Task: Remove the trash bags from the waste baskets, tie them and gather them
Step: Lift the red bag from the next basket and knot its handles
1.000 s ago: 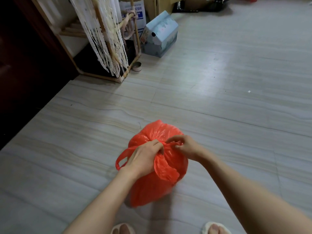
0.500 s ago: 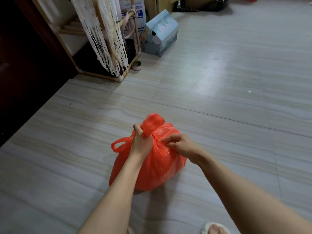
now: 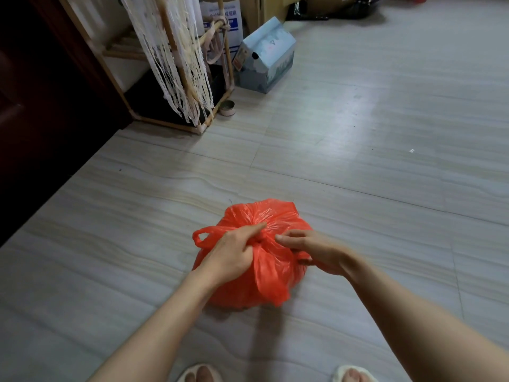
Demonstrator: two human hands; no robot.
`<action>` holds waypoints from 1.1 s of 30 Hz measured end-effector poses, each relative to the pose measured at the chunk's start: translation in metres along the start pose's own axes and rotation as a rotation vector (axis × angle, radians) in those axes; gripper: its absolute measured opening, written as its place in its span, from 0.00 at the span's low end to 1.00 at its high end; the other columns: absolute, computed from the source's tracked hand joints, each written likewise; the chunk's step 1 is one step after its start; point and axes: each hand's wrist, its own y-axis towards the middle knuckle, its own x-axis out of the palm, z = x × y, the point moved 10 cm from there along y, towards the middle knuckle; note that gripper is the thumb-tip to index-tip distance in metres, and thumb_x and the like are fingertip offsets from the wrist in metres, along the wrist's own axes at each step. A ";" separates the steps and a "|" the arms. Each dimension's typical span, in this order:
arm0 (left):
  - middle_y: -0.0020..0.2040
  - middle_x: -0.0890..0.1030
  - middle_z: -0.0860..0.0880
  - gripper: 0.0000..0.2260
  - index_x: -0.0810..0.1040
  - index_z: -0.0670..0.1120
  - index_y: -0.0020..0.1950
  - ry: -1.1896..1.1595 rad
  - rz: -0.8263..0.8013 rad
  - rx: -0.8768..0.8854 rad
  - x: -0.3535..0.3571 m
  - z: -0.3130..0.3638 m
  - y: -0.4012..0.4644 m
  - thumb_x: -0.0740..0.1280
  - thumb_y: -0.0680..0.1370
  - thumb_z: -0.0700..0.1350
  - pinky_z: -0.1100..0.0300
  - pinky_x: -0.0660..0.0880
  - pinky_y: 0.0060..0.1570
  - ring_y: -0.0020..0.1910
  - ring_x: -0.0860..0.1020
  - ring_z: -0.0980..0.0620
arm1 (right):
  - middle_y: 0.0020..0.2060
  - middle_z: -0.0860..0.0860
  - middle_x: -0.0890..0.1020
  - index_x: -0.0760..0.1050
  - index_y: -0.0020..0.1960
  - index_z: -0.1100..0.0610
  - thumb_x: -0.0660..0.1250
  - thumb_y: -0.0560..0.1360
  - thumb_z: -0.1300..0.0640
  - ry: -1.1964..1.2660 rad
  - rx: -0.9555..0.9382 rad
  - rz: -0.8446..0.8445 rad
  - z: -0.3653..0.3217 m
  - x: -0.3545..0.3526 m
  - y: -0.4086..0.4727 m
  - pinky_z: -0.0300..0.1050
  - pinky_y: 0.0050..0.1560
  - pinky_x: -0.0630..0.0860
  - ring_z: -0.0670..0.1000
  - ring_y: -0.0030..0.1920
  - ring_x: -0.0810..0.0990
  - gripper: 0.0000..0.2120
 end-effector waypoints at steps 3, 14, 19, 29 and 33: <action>0.43 0.81 0.51 0.18 0.71 0.46 0.64 -0.294 0.147 -0.319 -0.008 -0.033 0.006 0.55 0.76 0.34 0.62 0.69 0.57 0.50 0.78 0.53 | 0.45 0.41 0.78 0.75 0.43 0.46 0.67 0.69 0.38 -0.107 0.029 -0.023 -0.001 0.008 0.003 0.44 0.51 0.69 0.43 0.51 0.75 0.11; 0.32 0.69 0.51 0.10 0.64 0.46 0.46 -0.445 0.467 -0.513 -0.009 -0.061 -0.002 0.64 0.73 0.37 0.57 0.66 0.37 0.29 0.68 0.52 | 0.52 0.50 0.73 0.68 0.60 0.53 0.71 0.69 0.51 -0.583 -0.097 0.105 -0.013 0.033 0.021 0.48 0.59 0.70 0.51 0.55 0.72 0.23; 0.35 0.67 0.54 0.17 0.59 0.50 0.48 -0.256 0.473 -0.503 -0.013 -0.052 -0.006 0.63 0.69 0.35 0.56 0.68 0.41 0.35 0.73 0.51 | 0.52 0.51 0.78 0.75 0.60 0.57 0.67 0.73 0.60 -0.358 -0.125 -0.013 -0.020 0.040 0.014 0.38 0.56 0.70 0.45 0.53 0.73 0.16; 0.43 0.76 0.42 0.11 0.60 0.44 0.61 -0.344 0.522 -0.560 -0.027 -0.071 -0.004 0.56 0.79 0.41 0.49 0.70 0.45 0.48 0.78 0.36 | 0.53 0.52 0.79 0.76 0.60 0.58 0.60 0.76 0.66 -0.100 -0.080 0.034 -0.010 0.033 0.015 0.32 0.47 0.73 0.43 0.47 0.76 0.15; 0.48 0.79 0.35 0.14 0.60 0.44 0.60 -0.273 0.587 -0.700 -0.028 -0.079 -0.016 0.57 0.76 0.37 0.50 0.70 0.43 0.47 0.77 0.34 | 0.57 0.56 0.80 0.77 0.59 0.61 0.60 0.76 0.66 -0.191 -0.103 0.040 -0.014 0.042 0.017 0.34 0.55 0.73 0.44 0.51 0.76 0.14</action>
